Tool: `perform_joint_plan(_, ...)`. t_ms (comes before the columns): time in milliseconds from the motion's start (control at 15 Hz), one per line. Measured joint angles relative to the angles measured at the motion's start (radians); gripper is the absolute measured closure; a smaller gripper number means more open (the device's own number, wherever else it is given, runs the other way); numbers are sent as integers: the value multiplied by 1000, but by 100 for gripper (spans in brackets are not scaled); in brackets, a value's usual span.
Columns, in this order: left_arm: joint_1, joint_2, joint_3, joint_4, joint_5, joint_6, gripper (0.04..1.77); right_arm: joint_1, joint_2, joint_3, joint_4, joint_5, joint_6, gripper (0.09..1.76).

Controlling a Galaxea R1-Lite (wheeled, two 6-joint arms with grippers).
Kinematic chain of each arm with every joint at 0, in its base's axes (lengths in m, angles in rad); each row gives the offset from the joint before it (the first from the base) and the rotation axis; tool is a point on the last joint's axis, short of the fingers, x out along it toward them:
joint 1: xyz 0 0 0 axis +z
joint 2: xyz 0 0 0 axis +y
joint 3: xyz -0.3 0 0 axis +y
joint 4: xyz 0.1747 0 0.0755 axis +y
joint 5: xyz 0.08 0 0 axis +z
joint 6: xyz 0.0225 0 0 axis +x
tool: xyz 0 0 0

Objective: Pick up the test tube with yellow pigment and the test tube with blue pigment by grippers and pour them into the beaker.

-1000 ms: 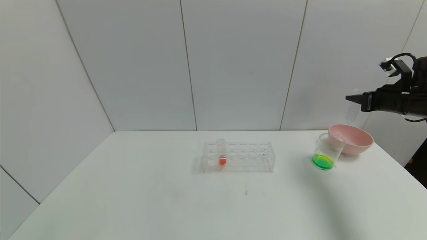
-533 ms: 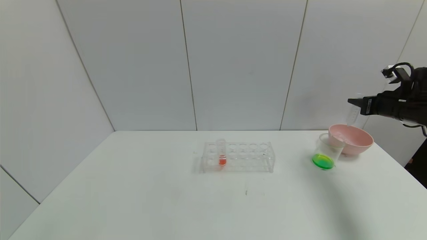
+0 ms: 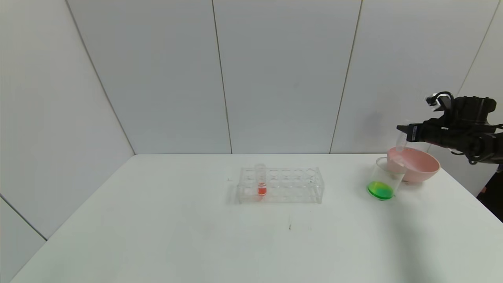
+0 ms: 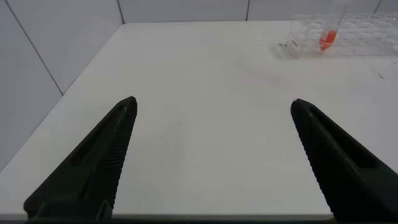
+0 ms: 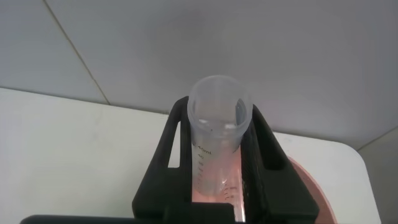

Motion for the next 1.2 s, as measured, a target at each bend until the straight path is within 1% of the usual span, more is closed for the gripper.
perform_joint_plan(267,0,0,0,0,0,0,5,-3,41,-33,10,1,-21,134)
perform_joint_plan(333,0,0,0,0,0,0,5,-4,46,-34,10,2,-26,127)
perform_joint_plan(533,0,0,0,0,0,0,5,-7,53,-43,9,1,-27,91)
perform_joint_plan(733,0,0,0,0,0,0,5,-13,50,-44,10,3,-26,66)
perform_joint_plan(867,0,0,0,0,0,0,5,-15,28,-37,14,7,-21,54)
perform_joint_plan(1000,0,0,0,0,0,0,5,-10,-15,-5,13,9,-5,45)
perform_joint_plan(1200,0,0,0,0,0,0,5,28,-111,88,2,10,43,36)
